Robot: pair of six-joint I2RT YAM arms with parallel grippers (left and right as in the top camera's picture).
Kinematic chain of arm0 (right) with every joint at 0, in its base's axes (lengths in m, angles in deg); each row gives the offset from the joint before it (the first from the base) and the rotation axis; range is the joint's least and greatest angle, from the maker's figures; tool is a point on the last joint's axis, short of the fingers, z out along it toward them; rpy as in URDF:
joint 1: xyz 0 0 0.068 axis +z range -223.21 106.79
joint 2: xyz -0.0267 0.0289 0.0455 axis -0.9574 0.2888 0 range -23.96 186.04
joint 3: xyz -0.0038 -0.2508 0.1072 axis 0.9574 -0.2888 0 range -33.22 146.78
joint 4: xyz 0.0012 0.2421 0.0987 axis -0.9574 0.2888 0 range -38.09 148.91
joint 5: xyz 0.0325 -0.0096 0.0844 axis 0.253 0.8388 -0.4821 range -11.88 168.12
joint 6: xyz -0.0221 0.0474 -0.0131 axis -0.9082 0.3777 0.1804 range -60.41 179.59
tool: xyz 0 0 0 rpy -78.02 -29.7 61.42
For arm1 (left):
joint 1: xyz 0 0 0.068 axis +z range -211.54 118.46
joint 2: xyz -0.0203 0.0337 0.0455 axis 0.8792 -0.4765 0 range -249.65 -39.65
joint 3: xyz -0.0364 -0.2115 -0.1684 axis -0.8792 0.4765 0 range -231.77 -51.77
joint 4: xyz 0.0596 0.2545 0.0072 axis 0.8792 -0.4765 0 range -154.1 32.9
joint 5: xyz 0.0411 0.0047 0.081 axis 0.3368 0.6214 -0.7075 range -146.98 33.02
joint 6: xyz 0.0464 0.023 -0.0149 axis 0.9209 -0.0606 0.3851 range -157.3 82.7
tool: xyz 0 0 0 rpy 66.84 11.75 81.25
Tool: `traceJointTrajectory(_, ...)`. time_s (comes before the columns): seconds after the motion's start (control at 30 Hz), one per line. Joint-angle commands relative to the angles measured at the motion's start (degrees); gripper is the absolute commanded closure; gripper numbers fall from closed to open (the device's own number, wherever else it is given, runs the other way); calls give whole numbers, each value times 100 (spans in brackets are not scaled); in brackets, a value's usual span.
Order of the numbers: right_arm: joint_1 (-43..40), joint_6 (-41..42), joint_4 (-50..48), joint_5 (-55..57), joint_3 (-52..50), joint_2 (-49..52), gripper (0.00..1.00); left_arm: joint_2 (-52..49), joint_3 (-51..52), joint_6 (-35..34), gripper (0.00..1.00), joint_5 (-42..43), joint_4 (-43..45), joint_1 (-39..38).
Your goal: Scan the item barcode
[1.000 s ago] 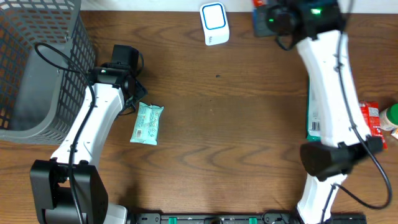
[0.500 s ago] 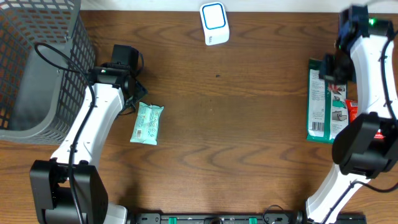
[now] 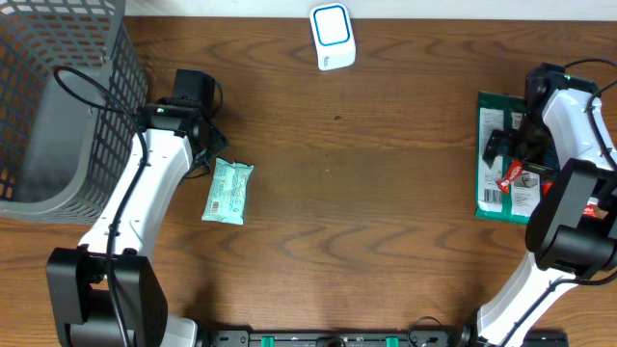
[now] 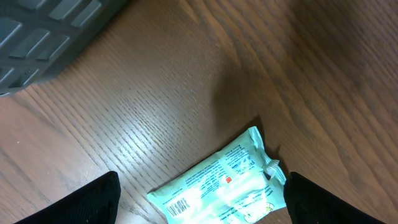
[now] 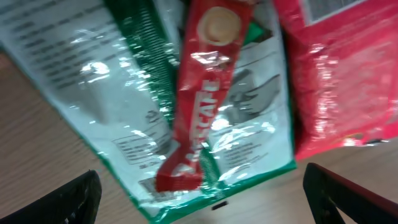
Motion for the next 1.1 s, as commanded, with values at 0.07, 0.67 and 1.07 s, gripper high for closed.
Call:
traceJointTrajectory(0.07,48,-131,-210,-2356,-22,-37,1,-24,-50,37,25,-33,-17,13)
traceJointTrajectory(0.67,2354,-275,-2734,-4708,-1644,-37,1,-26,1436,420,65,-7,413,-31)
traceJointTrajectory(1.07,3359,76,-3685,-4708,-2177,-37,1,-26,2396,407,65,1397,1635,-354)
